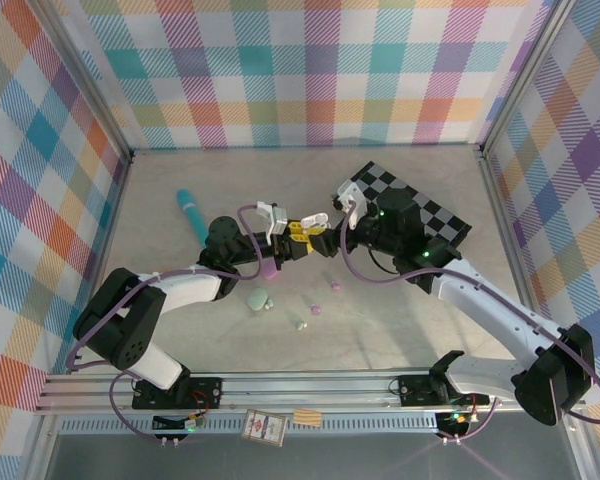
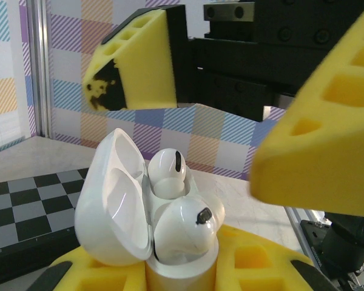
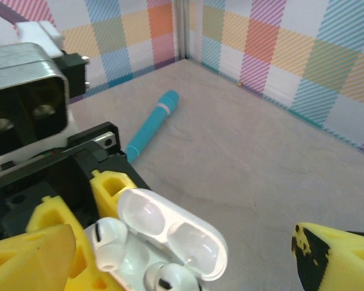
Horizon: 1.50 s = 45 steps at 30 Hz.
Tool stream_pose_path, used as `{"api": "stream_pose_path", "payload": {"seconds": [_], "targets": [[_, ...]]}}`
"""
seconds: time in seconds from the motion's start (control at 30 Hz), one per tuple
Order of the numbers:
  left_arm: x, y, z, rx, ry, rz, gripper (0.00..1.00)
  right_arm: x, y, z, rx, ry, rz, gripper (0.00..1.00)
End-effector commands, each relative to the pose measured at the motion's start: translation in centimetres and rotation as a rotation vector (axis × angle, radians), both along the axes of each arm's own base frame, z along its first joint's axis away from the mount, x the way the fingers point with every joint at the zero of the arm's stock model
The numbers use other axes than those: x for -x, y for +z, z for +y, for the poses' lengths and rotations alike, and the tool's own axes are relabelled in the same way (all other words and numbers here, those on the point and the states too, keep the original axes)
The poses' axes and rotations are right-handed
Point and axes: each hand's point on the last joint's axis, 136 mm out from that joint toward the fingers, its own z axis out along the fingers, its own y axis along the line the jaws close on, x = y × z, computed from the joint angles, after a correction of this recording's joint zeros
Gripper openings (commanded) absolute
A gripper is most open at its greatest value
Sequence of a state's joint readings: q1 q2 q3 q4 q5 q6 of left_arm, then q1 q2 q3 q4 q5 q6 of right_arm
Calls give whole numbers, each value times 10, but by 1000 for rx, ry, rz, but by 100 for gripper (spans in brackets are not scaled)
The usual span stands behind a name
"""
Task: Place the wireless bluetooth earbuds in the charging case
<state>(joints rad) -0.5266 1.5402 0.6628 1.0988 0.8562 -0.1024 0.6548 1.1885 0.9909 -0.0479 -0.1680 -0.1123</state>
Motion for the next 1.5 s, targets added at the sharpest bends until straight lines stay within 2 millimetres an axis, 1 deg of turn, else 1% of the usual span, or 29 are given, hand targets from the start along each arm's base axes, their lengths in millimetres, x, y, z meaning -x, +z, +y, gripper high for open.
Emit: {"api": "stream_pose_path", "payload": {"seconds": [0.0,0.13,0.23,0.33,0.43,0.5,0.67,0.8,0.97,1.1,1.17,1.3,1.4,1.47], "targets": [[10,13,5,13,-24,-85,2,-11,12,-2,-23,-57,14,92],[12,13,7,-1,-19,-93,1,-17,13,-7,-25,-88,16,92],[12,15,8,0,-13,-93,1,-16,13,-9,-20,-87,8,92],[11,15,8,0,-11,-94,1,-7,17,-5,-31,-37,13,92],[10,13,8,-4,-6,-93,1,8,22,6,-59,65,31,93],[9,12,8,-5,-5,-92,1,13,20,10,-63,106,49,93],[10,16,8,-4,-8,-98,1,7,10,10,-37,78,76,94],[12,17,9,-8,-11,-101,1,-4,3,4,-14,11,90,93],[13,19,10,-13,-10,-108,1,-13,-2,-2,22,-39,103,93],[15,21,10,-18,-15,-116,1,-22,5,-12,-18,-97,124,92],[15,22,11,-22,-11,-119,1,-22,8,-13,-31,-93,124,92],[15,21,12,-28,0,-127,1,-13,13,-8,-48,-38,121,92],[13,17,12,-42,9,-140,1,-5,25,-4,-102,5,120,92],[12,10,13,-70,21,-161,1,-3,33,-4,-140,3,129,92]]}}
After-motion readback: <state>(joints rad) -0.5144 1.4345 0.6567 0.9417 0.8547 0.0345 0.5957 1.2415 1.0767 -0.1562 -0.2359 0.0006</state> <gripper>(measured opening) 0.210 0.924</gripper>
